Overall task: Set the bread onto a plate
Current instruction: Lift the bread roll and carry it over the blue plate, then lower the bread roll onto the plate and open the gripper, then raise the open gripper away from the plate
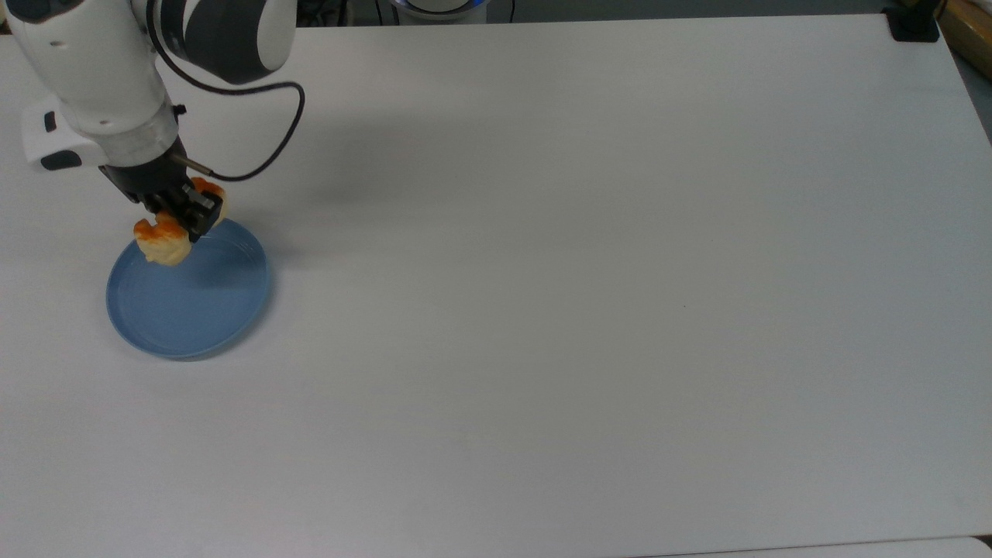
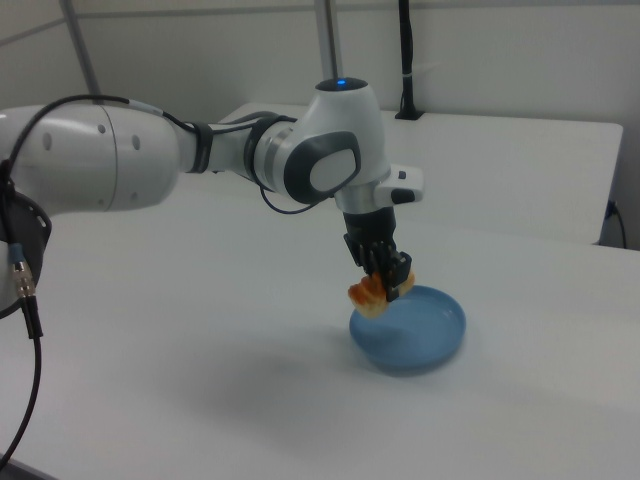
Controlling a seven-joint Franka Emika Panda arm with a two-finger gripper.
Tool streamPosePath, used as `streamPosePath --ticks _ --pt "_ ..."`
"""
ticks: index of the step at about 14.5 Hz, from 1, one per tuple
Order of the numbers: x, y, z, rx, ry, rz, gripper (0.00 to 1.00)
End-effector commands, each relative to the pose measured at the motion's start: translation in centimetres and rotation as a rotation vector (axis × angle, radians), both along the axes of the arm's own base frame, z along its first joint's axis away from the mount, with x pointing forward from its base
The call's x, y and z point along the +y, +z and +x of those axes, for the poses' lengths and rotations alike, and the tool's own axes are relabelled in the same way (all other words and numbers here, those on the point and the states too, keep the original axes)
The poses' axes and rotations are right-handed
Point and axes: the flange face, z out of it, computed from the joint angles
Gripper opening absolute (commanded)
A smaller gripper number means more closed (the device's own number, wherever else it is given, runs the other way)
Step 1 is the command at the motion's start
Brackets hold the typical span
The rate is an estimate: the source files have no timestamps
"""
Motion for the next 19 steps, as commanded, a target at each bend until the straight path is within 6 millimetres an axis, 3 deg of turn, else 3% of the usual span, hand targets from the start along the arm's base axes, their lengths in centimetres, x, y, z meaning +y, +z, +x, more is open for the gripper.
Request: streamPosePath --ticks 1,3,5,6,7,8,12,15,19 --pt "0.0 -1.2 1.7 -0.071 -0.108 -0.009 0.36" --pt "-0.1 -2.7 1.9 -0.059 -0.115 -0.014 0.37" --pt "-0.2 -4.2 2.2 -0.062 -0.115 -0.023 0.47" --pt "-0.2 -4.3 2.3 -0.065 -0.114 -0.022 0.63" --pt "-0.4 -4.3 2.2 -0.066 -0.131 -0.022 0.92" --pt "-0.6 -4.2 2.1 -0.067 -0.139 -0.024 1.0" --pt "-0.4 -4.1 2.1 -0.063 -0.136 -0.023 1.0" --pt "1.1 -0.5 1.2 -0.041 -0.114 0.0 1.0" --pt "7.5 8.5 -2.8 0.051 0.059 0.078 1.0"
